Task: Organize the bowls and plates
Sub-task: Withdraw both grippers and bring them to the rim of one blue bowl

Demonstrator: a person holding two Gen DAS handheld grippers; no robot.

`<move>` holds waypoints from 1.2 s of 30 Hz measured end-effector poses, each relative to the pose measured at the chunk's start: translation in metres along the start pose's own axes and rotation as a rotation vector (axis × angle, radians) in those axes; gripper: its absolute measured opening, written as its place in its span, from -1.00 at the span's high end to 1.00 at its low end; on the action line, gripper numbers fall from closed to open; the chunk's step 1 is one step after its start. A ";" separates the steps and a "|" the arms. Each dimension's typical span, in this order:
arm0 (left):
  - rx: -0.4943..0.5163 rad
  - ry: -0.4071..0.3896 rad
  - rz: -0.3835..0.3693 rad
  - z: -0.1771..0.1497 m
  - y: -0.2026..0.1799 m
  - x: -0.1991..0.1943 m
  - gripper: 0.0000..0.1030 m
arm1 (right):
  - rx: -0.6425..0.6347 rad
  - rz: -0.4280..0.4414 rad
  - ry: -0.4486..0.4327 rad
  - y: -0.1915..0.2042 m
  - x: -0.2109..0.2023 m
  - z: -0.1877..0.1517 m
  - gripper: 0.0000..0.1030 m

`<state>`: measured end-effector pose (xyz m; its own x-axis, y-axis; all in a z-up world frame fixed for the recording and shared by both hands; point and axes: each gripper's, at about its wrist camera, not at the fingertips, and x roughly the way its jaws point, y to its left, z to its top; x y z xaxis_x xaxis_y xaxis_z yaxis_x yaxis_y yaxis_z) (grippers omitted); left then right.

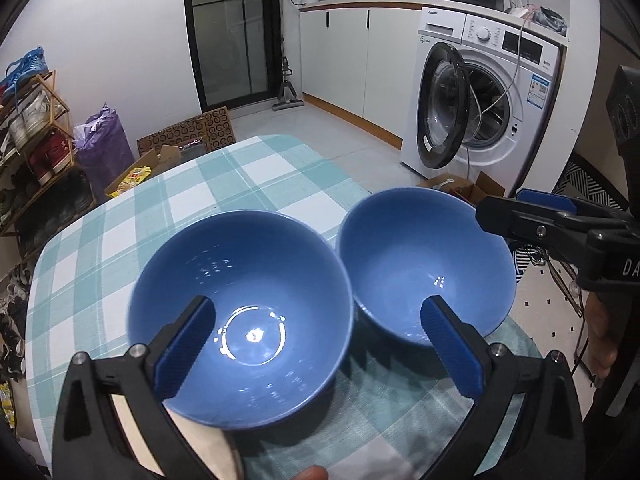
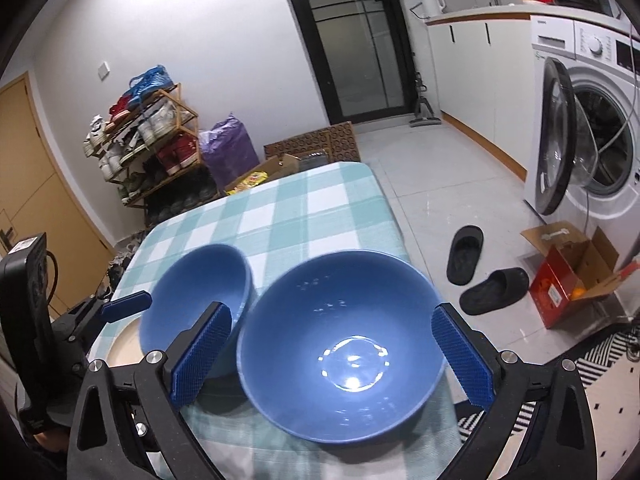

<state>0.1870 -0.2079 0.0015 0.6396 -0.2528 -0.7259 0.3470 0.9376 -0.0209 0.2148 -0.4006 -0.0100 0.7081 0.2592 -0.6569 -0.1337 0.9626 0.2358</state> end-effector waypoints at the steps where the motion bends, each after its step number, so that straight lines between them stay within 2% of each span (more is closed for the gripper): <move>1: -0.003 0.001 0.000 0.000 -0.001 0.002 -1.00 | 0.004 -0.004 0.001 -0.003 0.001 0.000 -0.98; 10: -0.016 0.009 0.005 0.004 -0.009 0.014 -1.00 | -0.015 -0.100 0.028 -0.029 0.006 -0.005 -0.98; 15: -0.005 0.018 0.016 0.005 -0.014 0.019 -1.00 | 0.004 -0.171 0.095 -0.048 0.025 -0.011 -0.98; 19: -0.007 0.020 0.004 0.005 -0.016 0.021 -0.99 | 0.025 -0.165 0.113 -0.059 0.030 -0.013 -0.98; 25: -0.018 0.008 -0.037 0.006 -0.018 0.021 -0.96 | 0.009 -0.214 0.156 -0.068 0.039 -0.020 -0.98; 36: 0.037 -0.018 -0.040 0.007 -0.036 0.021 -0.96 | 0.001 -0.306 0.204 -0.084 0.046 -0.027 -0.98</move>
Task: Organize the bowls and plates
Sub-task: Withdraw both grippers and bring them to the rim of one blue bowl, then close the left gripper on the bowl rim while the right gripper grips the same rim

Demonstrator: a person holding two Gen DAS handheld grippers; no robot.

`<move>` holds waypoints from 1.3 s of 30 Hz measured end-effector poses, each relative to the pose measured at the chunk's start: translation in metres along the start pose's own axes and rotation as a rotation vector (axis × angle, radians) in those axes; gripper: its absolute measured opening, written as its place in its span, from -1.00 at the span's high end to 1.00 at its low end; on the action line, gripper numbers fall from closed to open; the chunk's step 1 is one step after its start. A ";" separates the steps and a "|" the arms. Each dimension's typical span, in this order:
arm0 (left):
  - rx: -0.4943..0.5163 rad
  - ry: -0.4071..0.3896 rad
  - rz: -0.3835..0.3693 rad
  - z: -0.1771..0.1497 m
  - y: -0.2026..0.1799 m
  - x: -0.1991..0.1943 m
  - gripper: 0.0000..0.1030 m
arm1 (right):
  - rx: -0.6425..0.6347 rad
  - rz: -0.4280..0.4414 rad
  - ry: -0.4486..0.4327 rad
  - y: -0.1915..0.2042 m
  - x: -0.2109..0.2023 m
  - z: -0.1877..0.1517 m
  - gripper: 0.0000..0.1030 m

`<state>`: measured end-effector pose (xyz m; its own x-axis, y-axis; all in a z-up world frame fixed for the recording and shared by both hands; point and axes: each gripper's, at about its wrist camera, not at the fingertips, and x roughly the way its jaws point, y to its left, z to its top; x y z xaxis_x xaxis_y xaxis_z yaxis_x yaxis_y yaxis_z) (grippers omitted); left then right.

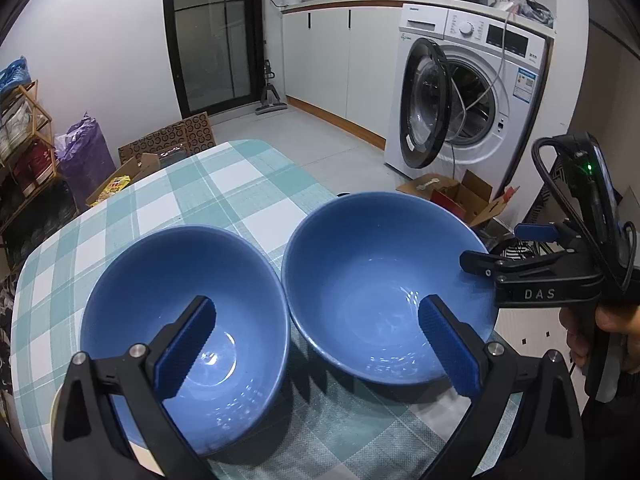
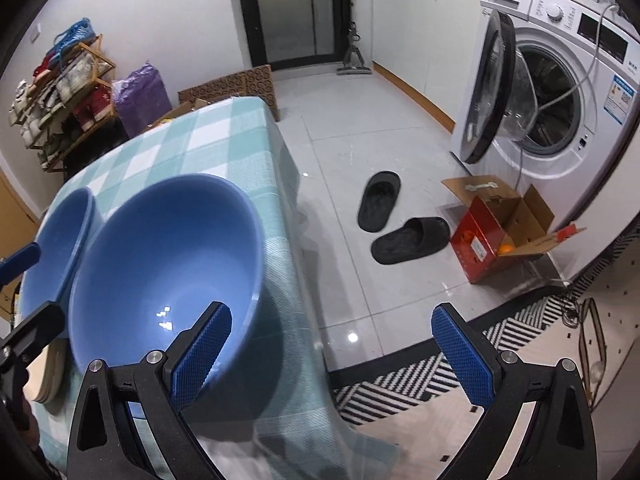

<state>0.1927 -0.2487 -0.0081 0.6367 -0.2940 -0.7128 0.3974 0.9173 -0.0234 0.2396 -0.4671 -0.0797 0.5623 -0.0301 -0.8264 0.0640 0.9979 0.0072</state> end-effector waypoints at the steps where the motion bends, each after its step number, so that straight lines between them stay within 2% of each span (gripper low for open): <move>1: 0.004 0.000 -0.001 0.000 -0.001 0.000 -0.96 | 0.002 -0.002 0.002 -0.001 0.001 0.000 -0.98; 10: 0.035 -0.011 -0.015 -0.003 -0.010 0.000 -0.96 | -0.002 0.010 0.002 -0.005 0.001 -0.002 -0.98; 17: 0.061 -0.015 -0.022 -0.005 -0.015 0.000 -0.83 | 0.007 0.006 0.014 -0.008 0.005 -0.002 -0.98; 26: 0.093 -0.014 -0.043 -0.008 -0.024 0.002 -0.81 | 0.011 0.010 0.015 -0.011 0.007 -0.003 -0.98; 27: 0.096 -0.011 -0.048 -0.008 -0.025 0.003 -0.79 | 0.010 0.014 0.014 -0.011 0.007 -0.003 -0.98; 29: 0.096 -0.001 -0.060 -0.009 -0.026 0.004 -0.55 | 0.007 0.018 0.014 -0.011 0.008 -0.004 -0.98; 33: 0.081 0.005 -0.076 -0.009 -0.025 0.003 -0.54 | 0.010 0.014 0.022 -0.013 0.009 -0.004 -0.98; 35: 0.074 0.012 -0.087 -0.009 -0.024 0.004 -0.46 | 0.013 0.014 0.024 -0.014 0.009 -0.004 -0.98; 39: 0.073 0.018 -0.078 -0.010 -0.025 0.007 -0.45 | 0.016 0.019 0.025 -0.015 0.010 -0.005 -0.98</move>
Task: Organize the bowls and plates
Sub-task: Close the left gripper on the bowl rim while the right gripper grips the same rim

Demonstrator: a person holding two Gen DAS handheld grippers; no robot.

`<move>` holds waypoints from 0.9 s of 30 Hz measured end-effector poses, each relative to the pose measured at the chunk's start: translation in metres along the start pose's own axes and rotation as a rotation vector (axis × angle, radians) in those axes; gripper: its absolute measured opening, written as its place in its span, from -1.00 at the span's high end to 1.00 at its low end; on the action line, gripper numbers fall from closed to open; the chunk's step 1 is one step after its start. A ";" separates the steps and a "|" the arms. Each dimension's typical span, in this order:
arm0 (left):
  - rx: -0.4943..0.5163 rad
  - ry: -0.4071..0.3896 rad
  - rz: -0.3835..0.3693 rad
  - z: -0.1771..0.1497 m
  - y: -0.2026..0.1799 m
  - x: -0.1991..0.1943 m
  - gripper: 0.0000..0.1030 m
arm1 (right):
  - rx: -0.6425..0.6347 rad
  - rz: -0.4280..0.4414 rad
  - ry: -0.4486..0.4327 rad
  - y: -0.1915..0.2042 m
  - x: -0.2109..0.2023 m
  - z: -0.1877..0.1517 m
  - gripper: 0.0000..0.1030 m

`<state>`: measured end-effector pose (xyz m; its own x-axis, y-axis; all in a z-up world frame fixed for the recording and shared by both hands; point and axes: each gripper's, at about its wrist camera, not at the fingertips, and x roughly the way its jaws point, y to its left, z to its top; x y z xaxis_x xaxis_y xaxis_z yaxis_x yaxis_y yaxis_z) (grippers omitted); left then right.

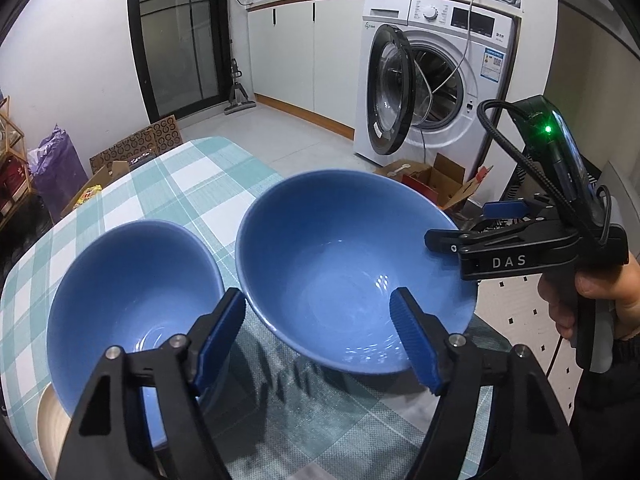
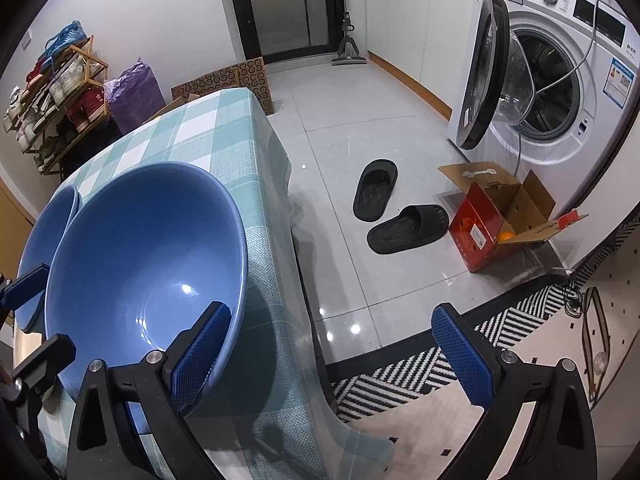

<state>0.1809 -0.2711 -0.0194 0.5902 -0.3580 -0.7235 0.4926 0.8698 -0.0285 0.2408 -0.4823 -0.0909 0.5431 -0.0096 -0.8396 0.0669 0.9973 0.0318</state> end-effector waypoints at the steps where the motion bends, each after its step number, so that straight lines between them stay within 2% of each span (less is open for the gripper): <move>1: 0.001 0.001 0.004 0.000 0.000 0.001 -0.45 | -0.002 0.001 -0.001 0.000 0.000 0.000 -0.98; 7: -0.004 0.001 0.012 -0.001 0.001 0.003 -0.44 | -0.009 0.014 -0.005 0.001 0.001 0.000 -0.98; 14: -0.025 0.022 -0.009 -0.003 0.005 0.007 -0.27 | -0.024 0.022 0.003 0.004 0.004 0.000 -0.98; 22: -0.022 0.020 0.000 -0.004 0.004 0.007 -0.26 | -0.044 0.048 -0.010 0.008 0.004 0.000 -0.97; 26: -0.022 0.020 0.001 -0.004 0.004 0.007 -0.25 | -0.057 0.070 -0.020 0.011 0.000 0.000 -0.84; 27: -0.023 0.021 -0.004 -0.004 0.004 0.007 -0.24 | -0.061 0.076 -0.024 0.012 -0.001 -0.001 -0.75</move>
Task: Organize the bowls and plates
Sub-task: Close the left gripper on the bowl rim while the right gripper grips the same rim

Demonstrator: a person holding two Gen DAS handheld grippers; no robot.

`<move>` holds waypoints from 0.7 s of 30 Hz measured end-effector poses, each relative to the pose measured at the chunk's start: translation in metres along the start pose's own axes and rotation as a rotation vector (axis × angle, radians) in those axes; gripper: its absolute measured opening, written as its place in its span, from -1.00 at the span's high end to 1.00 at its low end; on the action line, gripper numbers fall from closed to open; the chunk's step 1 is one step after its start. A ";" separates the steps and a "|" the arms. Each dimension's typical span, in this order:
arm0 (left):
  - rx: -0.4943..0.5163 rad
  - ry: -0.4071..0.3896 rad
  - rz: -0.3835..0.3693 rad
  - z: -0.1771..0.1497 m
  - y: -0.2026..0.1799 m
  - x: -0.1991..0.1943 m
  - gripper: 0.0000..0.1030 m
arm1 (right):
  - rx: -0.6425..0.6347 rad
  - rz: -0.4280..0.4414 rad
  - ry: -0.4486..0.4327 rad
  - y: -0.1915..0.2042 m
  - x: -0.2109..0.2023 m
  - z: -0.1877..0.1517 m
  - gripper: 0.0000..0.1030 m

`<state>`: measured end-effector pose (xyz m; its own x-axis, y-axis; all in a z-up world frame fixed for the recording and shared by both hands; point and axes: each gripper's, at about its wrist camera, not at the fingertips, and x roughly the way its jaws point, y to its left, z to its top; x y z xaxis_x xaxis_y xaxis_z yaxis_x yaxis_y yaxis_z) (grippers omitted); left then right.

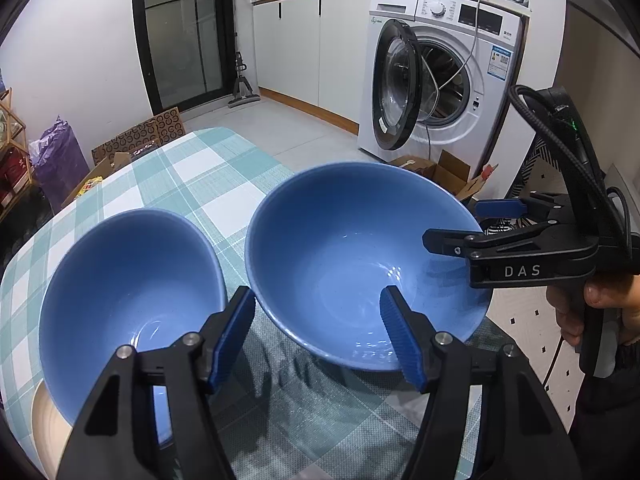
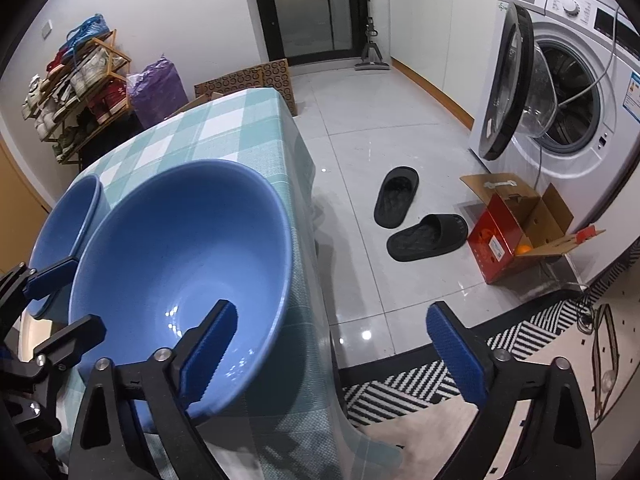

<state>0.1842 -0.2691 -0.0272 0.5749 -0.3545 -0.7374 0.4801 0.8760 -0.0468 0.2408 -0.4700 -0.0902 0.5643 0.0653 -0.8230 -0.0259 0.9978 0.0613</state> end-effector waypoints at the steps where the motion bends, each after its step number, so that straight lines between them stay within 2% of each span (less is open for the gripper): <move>1: 0.001 0.003 -0.005 0.000 0.000 0.000 -0.20 | -0.004 0.005 -0.001 0.001 0.000 0.000 -0.67; 4: 0.002 0.009 -0.011 0.000 0.000 0.001 -0.15 | -0.010 0.010 0.000 0.004 -0.001 0.000 -0.59; 13: 0.005 0.008 -0.008 0.001 -0.002 0.002 -0.15 | -0.012 0.038 -0.017 0.006 -0.007 0.001 -0.56; 15: 0.008 0.009 -0.009 0.001 -0.003 0.002 -0.15 | -0.028 0.052 -0.024 0.009 -0.009 0.001 -0.42; 21: 0.011 0.013 -0.022 0.002 -0.006 0.002 -0.15 | -0.055 0.054 -0.020 0.019 -0.008 0.000 -0.25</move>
<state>0.1835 -0.2757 -0.0270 0.5557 -0.3693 -0.7448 0.5000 0.8642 -0.0554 0.2362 -0.4512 -0.0828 0.5768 0.1194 -0.8081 -0.1019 0.9921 0.0739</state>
